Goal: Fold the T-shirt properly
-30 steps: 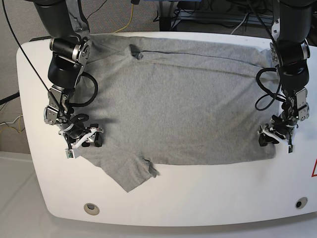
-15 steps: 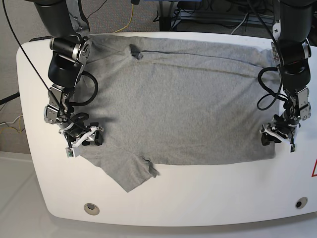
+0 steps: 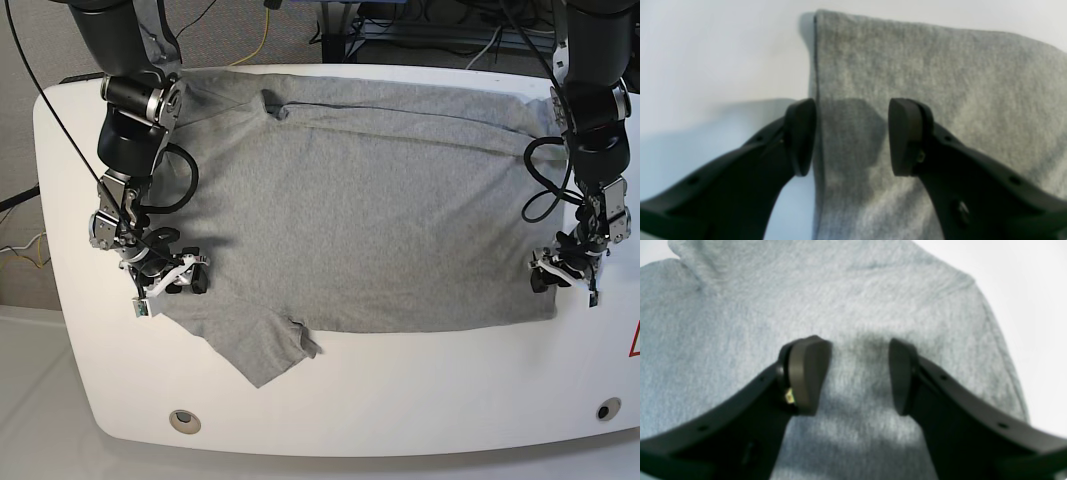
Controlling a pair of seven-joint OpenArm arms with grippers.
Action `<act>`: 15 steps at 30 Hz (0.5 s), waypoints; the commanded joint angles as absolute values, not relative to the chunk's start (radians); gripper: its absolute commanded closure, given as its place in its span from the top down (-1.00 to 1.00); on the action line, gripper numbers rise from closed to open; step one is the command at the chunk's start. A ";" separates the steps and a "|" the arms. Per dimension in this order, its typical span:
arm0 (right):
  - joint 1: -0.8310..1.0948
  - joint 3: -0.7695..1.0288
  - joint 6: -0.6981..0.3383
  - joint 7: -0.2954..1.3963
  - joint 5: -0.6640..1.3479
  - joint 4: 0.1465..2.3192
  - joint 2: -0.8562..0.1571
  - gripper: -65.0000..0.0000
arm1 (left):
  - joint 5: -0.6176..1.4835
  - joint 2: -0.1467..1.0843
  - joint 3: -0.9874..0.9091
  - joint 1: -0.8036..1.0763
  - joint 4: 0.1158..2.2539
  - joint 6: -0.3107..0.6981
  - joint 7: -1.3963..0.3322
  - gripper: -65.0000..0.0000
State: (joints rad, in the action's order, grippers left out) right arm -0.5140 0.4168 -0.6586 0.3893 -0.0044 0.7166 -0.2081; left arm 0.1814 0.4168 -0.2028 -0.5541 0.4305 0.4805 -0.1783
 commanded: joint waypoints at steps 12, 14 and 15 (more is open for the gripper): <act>-0.572 0.419 -0.669 0.384 -0.007 0.720 -0.241 -0.02 | 0.187 0.438 -0.202 -0.568 0.456 0.492 -0.168 0.02; -0.563 0.419 -0.670 0.381 -0.007 0.723 -0.240 -0.02 | 0.187 0.438 -0.202 -0.570 0.457 0.493 -0.163 0.02; -0.562 0.420 -0.671 0.381 -0.006 0.723 -0.240 -0.02 | 0.186 0.438 -0.203 -0.570 0.457 0.494 -0.163 0.02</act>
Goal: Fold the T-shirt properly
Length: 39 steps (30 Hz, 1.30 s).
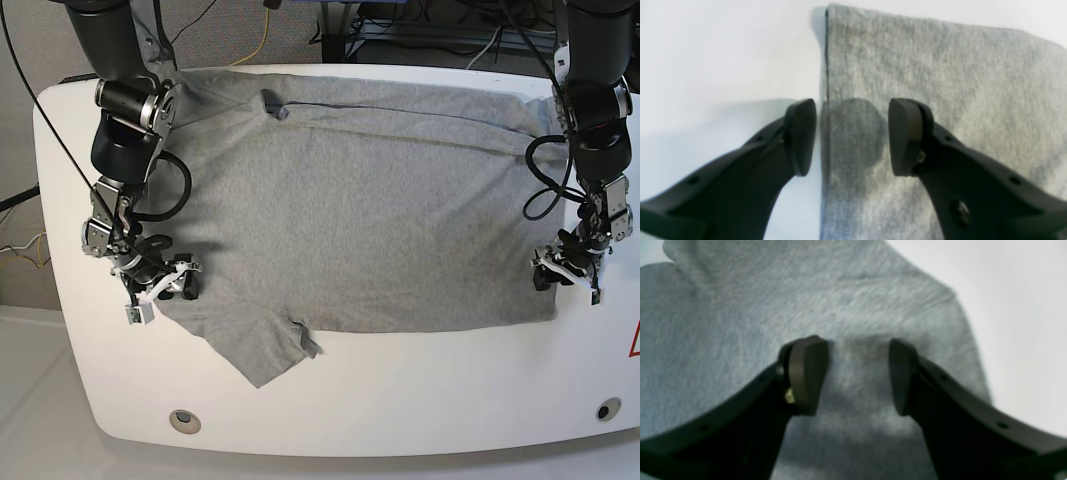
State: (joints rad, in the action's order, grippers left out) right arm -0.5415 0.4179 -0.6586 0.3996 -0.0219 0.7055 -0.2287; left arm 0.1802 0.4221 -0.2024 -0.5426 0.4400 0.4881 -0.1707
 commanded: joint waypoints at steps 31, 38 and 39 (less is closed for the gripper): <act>-0.555 0.407 -0.686 0.378 -0.013 0.729 -0.229 -0.01 | 0.188 0.423 -0.197 -0.572 0.414 0.502 -0.150 0.03; -0.545 0.410 -0.694 0.381 -0.016 0.728 -0.228 0.00 | 0.196 0.426 -0.197 -0.576 0.418 0.515 -0.149 0.03; -0.544 0.410 -0.695 0.381 -0.017 0.729 -0.228 0.00 | 0.197 0.426 -0.197 -0.575 0.420 0.516 -0.150 0.03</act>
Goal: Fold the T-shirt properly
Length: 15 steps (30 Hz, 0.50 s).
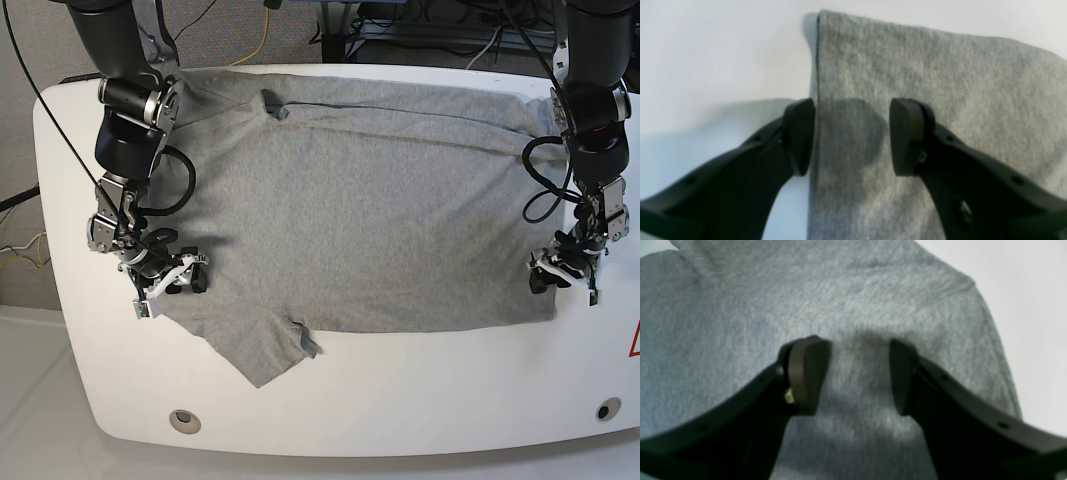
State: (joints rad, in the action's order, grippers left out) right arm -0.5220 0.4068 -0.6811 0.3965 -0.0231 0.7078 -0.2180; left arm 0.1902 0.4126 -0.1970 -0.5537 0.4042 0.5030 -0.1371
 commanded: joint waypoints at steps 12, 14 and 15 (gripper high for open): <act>-0.524 0.408 -0.698 0.352 -0.007 0.745 -0.229 0.00 | 0.222 0.440 -0.192 -0.578 0.435 0.543 -0.132 0.04; -0.522 0.408 -0.698 0.351 -0.007 0.748 -0.230 0.00 | 0.226 0.442 -0.192 -0.578 0.437 0.547 -0.130 0.04; -0.521 0.408 -0.698 0.351 -0.007 0.750 -0.230 0.00 | 0.228 0.443 -0.192 -0.577 0.438 0.549 -0.129 0.05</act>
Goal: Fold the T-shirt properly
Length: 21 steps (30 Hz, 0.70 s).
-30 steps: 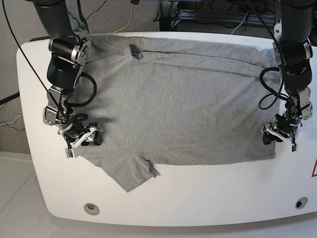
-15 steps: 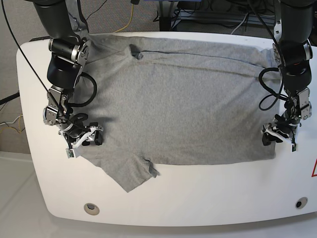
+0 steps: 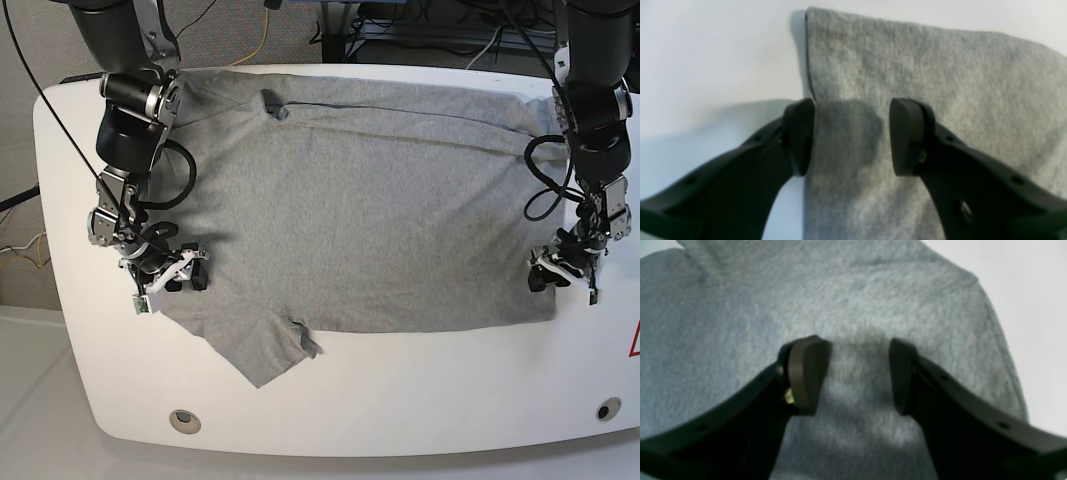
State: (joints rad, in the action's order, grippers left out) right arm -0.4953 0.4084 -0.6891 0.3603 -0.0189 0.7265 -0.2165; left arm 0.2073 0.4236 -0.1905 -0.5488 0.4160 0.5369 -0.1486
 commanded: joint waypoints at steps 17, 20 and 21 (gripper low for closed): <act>-0.514 0.407 -0.698 0.368 -0.009 0.746 -0.226 0.00 | 0.235 0.448 -0.188 -0.577 0.438 0.521 -0.103 0.32; -0.513 0.406 -0.698 0.368 -0.010 0.747 -0.226 0.00 | 0.236 0.449 -0.187 -0.575 0.440 0.521 -0.101 0.21; -0.513 0.406 -0.698 0.369 -0.010 0.747 -0.226 0.00 | 0.237 0.449 -0.187 -0.574 0.441 0.521 -0.103 0.19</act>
